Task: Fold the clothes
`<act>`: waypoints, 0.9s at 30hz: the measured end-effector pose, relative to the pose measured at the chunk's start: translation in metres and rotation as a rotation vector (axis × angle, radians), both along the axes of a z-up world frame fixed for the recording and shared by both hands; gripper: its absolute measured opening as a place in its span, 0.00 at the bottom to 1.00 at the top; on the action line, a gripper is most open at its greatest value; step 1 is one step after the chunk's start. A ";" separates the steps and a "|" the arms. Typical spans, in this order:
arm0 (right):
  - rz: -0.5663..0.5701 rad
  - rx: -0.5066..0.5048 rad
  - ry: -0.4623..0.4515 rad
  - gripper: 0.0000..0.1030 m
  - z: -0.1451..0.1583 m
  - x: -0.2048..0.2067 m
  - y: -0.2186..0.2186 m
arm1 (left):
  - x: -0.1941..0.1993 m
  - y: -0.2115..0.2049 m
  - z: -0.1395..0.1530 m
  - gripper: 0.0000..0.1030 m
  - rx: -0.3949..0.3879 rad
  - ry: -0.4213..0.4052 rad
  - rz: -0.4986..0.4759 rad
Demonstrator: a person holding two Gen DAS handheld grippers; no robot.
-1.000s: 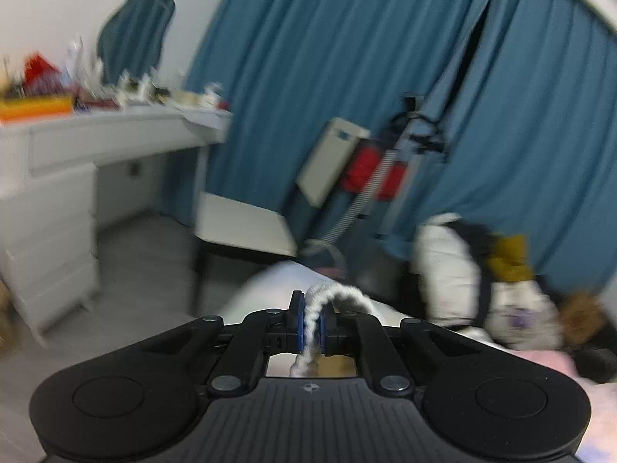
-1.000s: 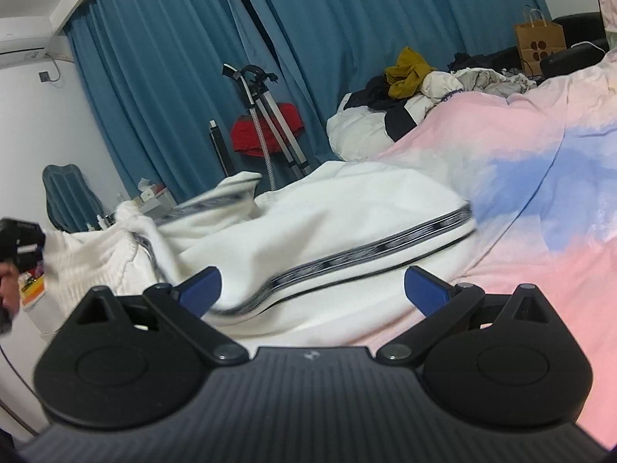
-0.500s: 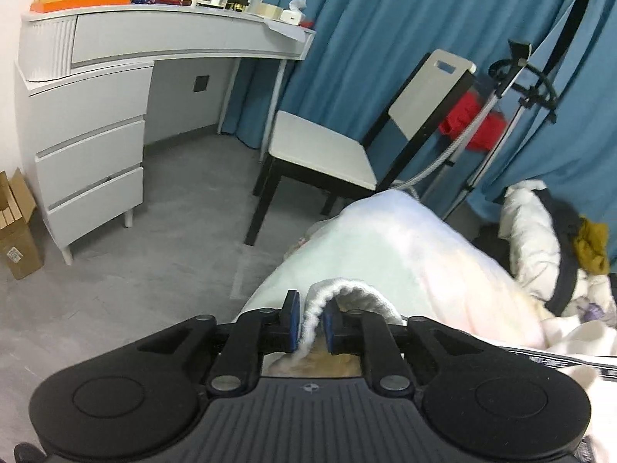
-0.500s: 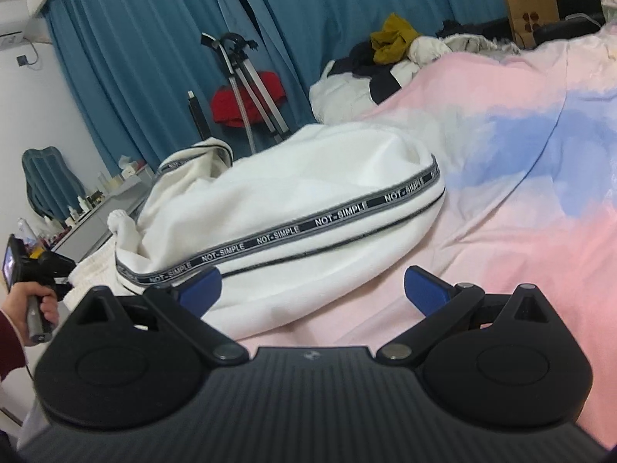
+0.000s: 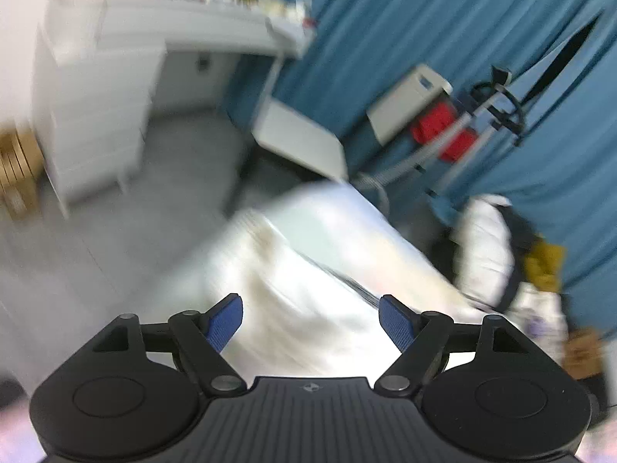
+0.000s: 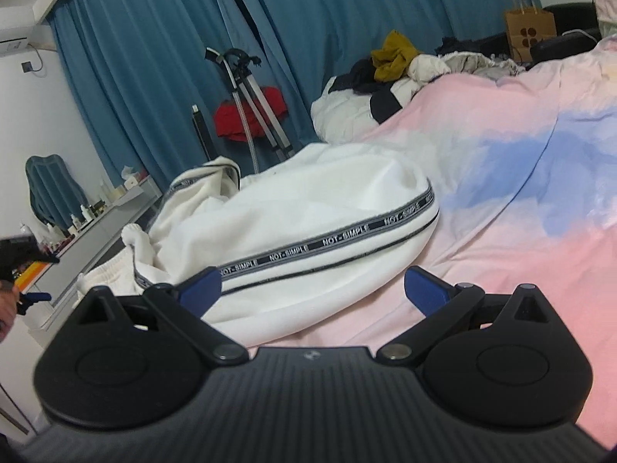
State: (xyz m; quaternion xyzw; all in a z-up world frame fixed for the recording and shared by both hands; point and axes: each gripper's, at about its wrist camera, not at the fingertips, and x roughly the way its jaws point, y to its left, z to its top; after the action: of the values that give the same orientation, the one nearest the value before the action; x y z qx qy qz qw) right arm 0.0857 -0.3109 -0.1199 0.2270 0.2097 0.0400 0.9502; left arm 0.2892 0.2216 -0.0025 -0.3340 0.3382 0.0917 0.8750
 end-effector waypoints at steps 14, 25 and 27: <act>-0.010 0.008 0.004 1.00 -0.004 0.002 -0.010 | 0.069 -0.161 -0.051 0.62 0.049 0.196 -0.025; -0.016 0.039 -0.004 1.00 -0.012 0.005 -0.016 | -0.027 -0.131 0.016 0.08 0.089 0.035 -0.073; -0.023 0.032 -0.016 1.00 -0.008 0.000 -0.016 | -0.070 -0.114 0.029 0.08 0.075 -0.006 -0.081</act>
State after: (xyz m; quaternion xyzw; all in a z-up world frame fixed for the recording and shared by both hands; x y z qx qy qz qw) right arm 0.0861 -0.3269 -0.1280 0.2444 0.1989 0.0340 0.9484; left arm 0.2192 0.1074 0.0269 -0.2874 0.3449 0.0677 0.8910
